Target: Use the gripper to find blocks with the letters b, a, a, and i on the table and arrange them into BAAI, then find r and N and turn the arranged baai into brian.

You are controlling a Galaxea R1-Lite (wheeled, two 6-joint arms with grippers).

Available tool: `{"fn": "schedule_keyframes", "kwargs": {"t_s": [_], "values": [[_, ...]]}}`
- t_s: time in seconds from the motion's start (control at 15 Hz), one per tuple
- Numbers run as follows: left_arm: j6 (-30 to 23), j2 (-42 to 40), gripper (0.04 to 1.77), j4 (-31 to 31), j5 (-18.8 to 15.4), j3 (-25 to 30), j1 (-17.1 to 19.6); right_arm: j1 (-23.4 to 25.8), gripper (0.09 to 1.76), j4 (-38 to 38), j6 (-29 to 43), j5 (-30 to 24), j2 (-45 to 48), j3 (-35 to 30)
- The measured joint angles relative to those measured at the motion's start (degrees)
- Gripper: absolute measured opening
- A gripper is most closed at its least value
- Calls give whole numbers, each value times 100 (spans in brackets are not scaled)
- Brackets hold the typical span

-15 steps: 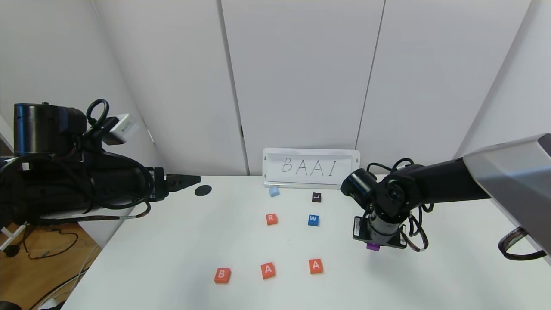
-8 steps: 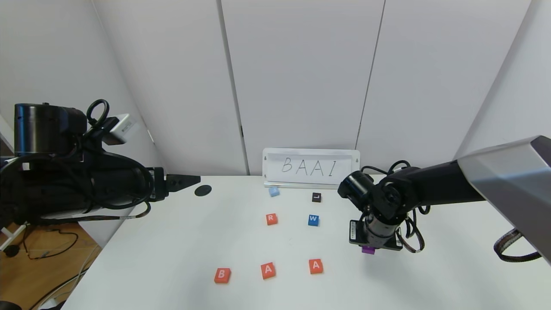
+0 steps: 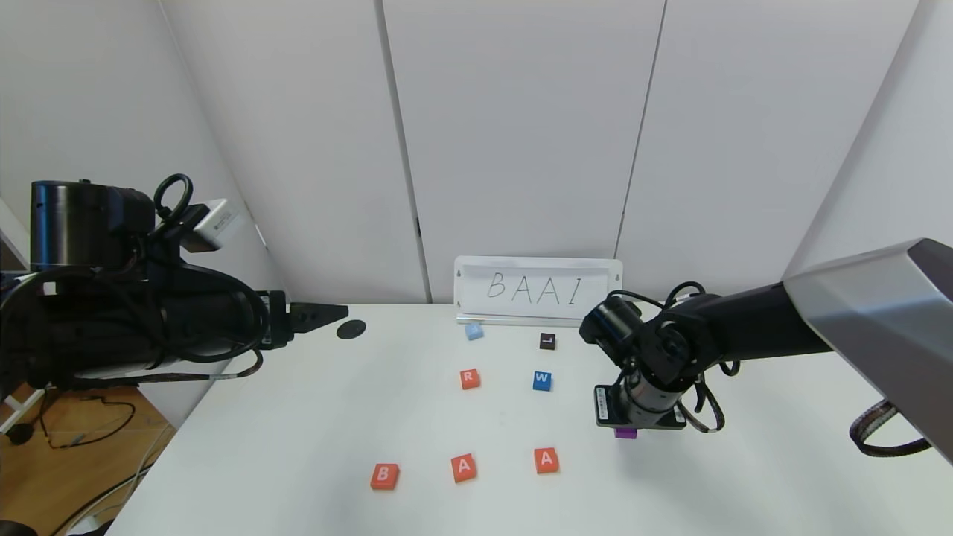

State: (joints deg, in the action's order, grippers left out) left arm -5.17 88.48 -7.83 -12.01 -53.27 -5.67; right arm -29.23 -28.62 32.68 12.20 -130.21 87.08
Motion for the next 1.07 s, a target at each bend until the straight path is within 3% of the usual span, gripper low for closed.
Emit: {"fn": "schedule_keyframes", "kwargs": {"t_s": [1.07], "values": [[28,38,172,2,5,0,2,-54,54,618,-389,-172,52,-695]]}}
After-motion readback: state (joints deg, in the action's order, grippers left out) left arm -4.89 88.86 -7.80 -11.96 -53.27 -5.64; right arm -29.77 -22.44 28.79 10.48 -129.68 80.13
